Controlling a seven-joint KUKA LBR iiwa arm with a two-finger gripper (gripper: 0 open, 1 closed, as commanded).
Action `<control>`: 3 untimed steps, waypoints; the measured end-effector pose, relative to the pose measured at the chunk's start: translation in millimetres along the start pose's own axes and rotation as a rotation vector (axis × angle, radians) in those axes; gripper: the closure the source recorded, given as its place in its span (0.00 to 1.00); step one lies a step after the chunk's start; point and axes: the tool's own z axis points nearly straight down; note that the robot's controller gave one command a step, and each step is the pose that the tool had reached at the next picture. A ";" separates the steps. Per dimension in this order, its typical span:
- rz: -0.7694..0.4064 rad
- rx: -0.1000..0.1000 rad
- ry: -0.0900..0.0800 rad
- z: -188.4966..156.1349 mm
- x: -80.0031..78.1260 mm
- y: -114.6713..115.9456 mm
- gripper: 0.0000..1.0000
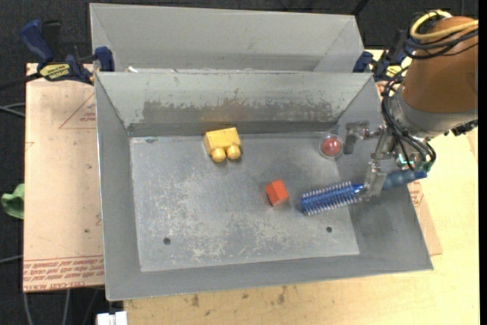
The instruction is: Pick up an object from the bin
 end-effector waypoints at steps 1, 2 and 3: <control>-0.015 -0.004 0.000 113.4 -3.8 -6.1 0.00; -0.016 -0.002 -0.011 109.3 -6.8 -5.6 1.00; -0.285 0.004 -0.013 -17.0 -1.3 -0.8 1.00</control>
Offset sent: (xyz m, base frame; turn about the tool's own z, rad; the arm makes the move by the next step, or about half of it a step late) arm 0.0037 -0.0085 -0.1113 -0.0169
